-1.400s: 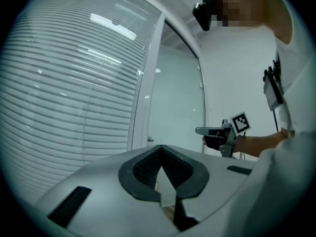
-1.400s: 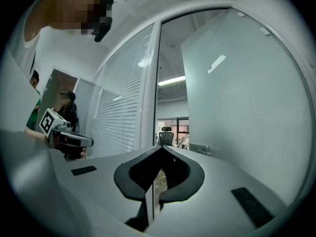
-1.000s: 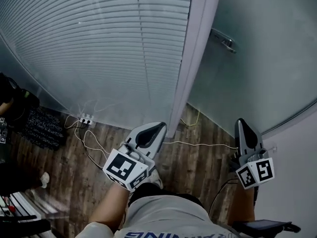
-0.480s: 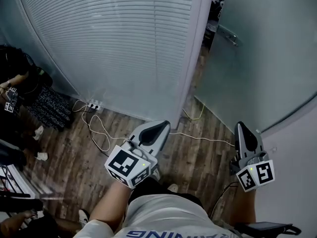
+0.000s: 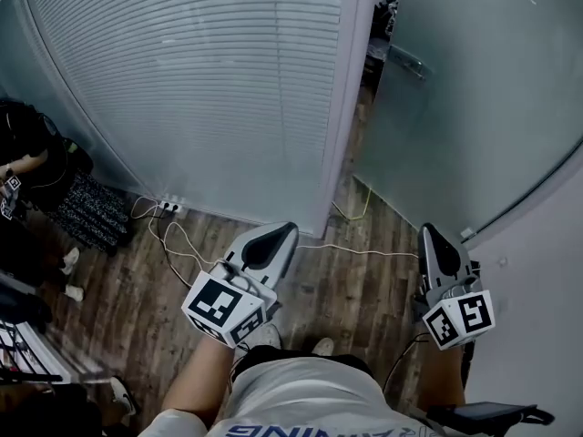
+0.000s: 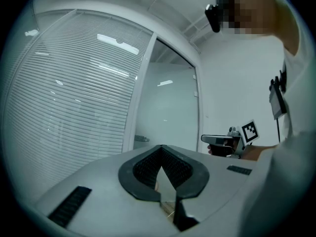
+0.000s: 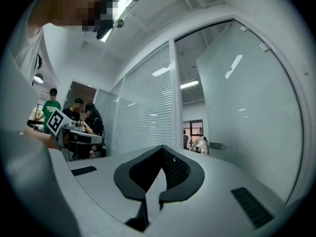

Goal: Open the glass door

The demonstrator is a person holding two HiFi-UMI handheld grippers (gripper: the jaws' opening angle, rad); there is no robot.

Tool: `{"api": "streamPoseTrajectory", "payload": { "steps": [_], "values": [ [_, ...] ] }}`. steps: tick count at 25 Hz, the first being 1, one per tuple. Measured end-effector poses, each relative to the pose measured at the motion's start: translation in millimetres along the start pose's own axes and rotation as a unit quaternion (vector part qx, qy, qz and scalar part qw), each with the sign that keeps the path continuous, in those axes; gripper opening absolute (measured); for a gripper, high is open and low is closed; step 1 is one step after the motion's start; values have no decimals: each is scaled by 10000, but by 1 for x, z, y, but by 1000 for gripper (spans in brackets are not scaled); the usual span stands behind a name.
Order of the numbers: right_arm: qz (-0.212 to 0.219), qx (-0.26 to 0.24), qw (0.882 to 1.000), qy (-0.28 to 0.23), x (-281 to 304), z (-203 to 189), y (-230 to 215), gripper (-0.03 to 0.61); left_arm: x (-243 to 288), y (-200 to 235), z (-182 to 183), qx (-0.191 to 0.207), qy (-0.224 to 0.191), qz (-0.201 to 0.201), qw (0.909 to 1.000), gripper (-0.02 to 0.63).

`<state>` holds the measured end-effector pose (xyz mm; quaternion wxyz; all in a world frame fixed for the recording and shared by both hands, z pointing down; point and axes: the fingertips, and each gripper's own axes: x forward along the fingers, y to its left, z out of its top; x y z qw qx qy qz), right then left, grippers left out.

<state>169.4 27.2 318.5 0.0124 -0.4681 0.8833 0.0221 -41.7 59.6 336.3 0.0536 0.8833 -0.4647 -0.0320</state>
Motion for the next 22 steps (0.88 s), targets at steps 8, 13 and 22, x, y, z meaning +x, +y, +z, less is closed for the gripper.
{"api": "streamPoseTrajectory", "payload": {
  "steps": [8, 13, 22],
  "values": [
    [-8, -16, 10000, -17, 24, 7, 32, 0, -15, 32, 16, 78, -13, -34, 10000, 0],
    [-92, -19, 10000, 2, 28, 7, 33, 2, -14, 36, 16, 99, -9, -125, 9999, 0],
    [-148, -34, 9998, 93, 24, 2, 29, 1, -7, 32, 15, 94, -32, -203, 9997, 0]
  ]
}}
